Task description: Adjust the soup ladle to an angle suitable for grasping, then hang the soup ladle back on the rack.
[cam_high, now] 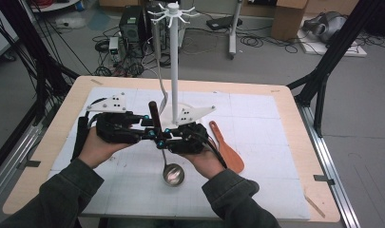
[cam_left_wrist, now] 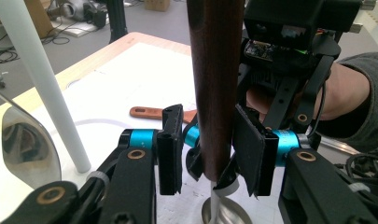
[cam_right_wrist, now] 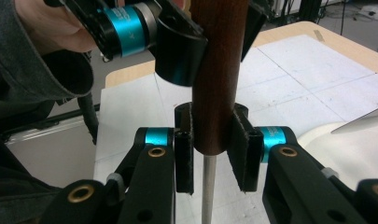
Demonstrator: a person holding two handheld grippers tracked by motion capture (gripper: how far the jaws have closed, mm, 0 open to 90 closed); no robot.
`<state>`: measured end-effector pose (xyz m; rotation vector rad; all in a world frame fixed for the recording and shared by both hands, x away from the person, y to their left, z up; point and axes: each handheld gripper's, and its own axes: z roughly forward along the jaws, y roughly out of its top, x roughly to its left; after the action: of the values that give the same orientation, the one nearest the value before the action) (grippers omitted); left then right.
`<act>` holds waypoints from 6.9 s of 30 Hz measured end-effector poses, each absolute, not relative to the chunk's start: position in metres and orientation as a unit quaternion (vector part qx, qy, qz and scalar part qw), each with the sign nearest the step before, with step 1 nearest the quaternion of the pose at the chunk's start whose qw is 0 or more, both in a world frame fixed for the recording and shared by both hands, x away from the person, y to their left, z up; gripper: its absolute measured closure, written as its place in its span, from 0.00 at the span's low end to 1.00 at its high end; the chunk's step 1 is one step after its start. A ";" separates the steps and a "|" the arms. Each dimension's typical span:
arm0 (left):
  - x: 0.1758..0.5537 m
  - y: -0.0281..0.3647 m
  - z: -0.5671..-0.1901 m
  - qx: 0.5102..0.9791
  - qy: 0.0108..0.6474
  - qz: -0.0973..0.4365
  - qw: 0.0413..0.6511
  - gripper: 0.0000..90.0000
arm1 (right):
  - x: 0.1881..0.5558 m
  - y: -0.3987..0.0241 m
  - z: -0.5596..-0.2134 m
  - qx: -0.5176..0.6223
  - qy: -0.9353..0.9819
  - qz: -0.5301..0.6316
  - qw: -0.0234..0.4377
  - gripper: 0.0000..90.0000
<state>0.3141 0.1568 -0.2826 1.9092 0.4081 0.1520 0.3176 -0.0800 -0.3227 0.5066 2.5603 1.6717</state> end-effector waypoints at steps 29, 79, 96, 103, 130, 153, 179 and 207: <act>0.307 0.160 -0.276 0.811 0.113 0.024 0.573 0.81 | 0.333 -0.084 -0.326 0.070 0.820 0.563 -0.079 0.73; 0.305 0.175 -0.272 0.794 0.148 0.064 0.586 0.65 | 0.329 -0.090 -0.319 0.126 0.801 0.585 -0.015 0.82; 0.304 0.192 -0.289 0.805 0.176 0.086 0.561 0.52 | 0.337 -0.102 -0.303 0.160 0.798 0.581 0.023 0.82; 0.302 0.196 -0.300 0.809 0.181 0.086 0.552 0.47 | 0.342 -0.104 -0.299 0.167 0.799 0.577 0.029 0.82; 0.295 0.216 -0.330 0.810 0.212 0.115 0.534 0.33 | 0.366 -0.108 -0.268 0.171 0.807 0.563 0.049 0.82; 0.292 0.216 -0.336 0.814 0.214 0.115 0.527 0.28 | 0.383 -0.104 -0.239 0.172 0.803 0.567 0.063 0.82; 0.293 0.220 -0.338 0.810 0.219 0.112 0.532 0.27 | 0.393 -0.100 -0.199 0.177 0.801 0.565 0.088 0.82; 0.292 0.217 -0.338 0.810 0.212 0.105 0.537 0.27 | 0.411 -0.096 -0.182 0.214 0.807 0.540 0.110 0.82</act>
<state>0.2924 0.2174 -0.3379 1.9280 0.5055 0.2494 0.4112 -0.0957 -0.1824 0.6278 2.3713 1.5864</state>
